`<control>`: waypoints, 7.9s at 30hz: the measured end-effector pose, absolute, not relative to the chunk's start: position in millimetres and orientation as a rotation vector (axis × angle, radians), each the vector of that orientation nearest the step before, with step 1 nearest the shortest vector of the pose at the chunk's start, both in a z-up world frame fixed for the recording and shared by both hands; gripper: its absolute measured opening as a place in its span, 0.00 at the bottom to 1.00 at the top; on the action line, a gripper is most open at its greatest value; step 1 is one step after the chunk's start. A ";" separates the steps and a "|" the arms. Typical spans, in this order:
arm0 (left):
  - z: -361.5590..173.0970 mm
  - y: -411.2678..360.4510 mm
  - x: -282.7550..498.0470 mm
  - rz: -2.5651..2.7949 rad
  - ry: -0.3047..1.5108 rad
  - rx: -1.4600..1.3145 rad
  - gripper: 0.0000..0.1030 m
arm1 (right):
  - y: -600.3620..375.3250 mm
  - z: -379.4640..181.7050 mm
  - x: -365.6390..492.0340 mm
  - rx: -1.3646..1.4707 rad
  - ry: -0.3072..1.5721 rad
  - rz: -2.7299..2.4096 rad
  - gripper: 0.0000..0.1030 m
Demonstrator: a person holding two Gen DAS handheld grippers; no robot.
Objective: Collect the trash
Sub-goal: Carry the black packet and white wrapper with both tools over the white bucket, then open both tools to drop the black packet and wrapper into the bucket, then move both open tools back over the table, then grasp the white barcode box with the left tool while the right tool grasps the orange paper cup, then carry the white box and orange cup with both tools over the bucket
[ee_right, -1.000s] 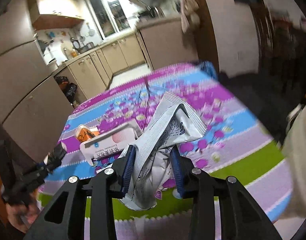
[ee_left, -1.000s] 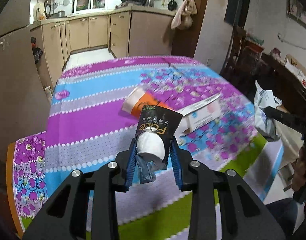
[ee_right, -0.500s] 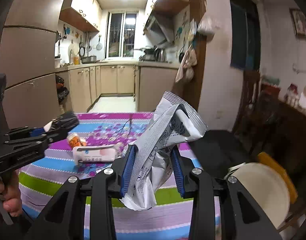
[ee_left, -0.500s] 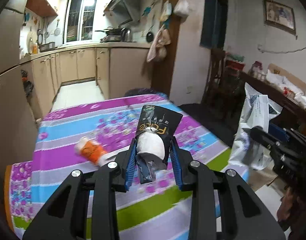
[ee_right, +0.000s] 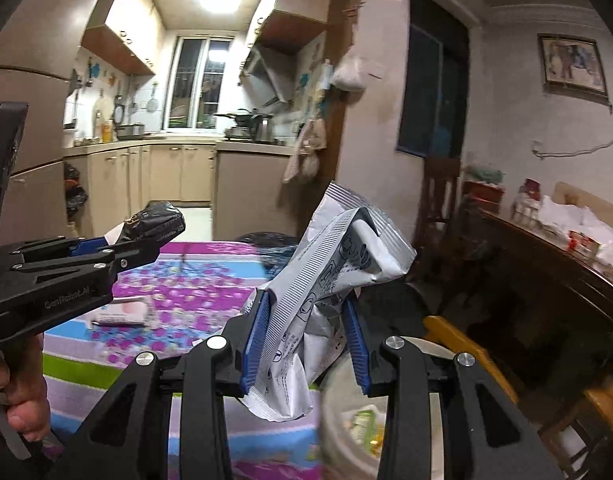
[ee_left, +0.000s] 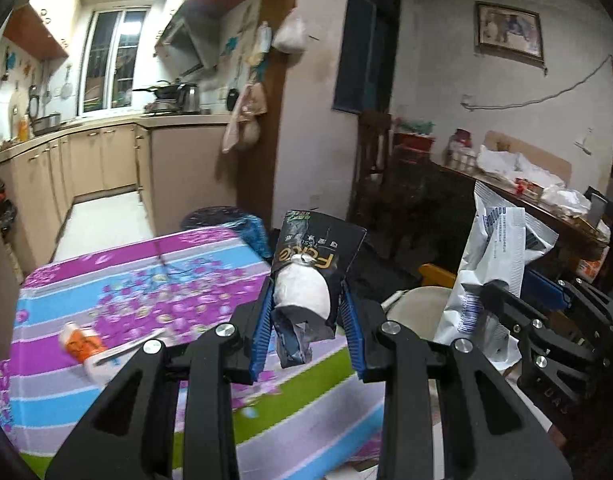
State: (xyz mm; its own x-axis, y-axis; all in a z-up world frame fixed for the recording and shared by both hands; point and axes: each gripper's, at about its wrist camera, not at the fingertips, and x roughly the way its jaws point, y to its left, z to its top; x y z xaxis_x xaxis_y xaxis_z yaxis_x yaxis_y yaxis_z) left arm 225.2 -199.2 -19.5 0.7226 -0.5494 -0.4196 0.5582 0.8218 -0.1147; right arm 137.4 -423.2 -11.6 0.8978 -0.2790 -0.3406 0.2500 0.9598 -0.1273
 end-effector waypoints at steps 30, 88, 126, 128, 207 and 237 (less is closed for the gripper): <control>-84.9 -419.4 250.4 -0.845 0.782 0.200 0.30 | -683.2 -71.0 156.6 0.150 0.825 -0.228 0.37; -95.6 -351.2 228.6 -0.858 0.726 0.307 0.45 | -560.0 -44.8 103.4 0.083 0.494 -0.137 0.79; -177.9 -107.0 390.3 -0.703 0.898 0.537 0.27 | -363.3 -113.6 188.6 0.160 0.608 0.340 0.88; -178.8 -109.1 386.2 -0.709 0.887 0.536 0.22 | -361.2 -114.7 191.1 0.166 0.609 0.349 0.88; -49.0 -66.9 254.5 -0.332 0.471 -0.045 0.17 | -294.6 -37.5 230.9 0.055 0.382 0.079 0.31; -38.4 -358.2 225.7 -0.842 0.570 0.109 0.17 | -609.2 -28.2 114.4 0.201 0.522 -0.380 0.31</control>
State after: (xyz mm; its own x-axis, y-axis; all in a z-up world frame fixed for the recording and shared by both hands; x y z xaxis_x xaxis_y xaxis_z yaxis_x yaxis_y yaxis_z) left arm 225.7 -358.2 -38.4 0.5264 -0.6744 -0.5178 0.7314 0.6697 -0.1288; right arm 114.4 -609.2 -28.2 0.7993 -0.3012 -0.5200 0.4023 0.9110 0.0907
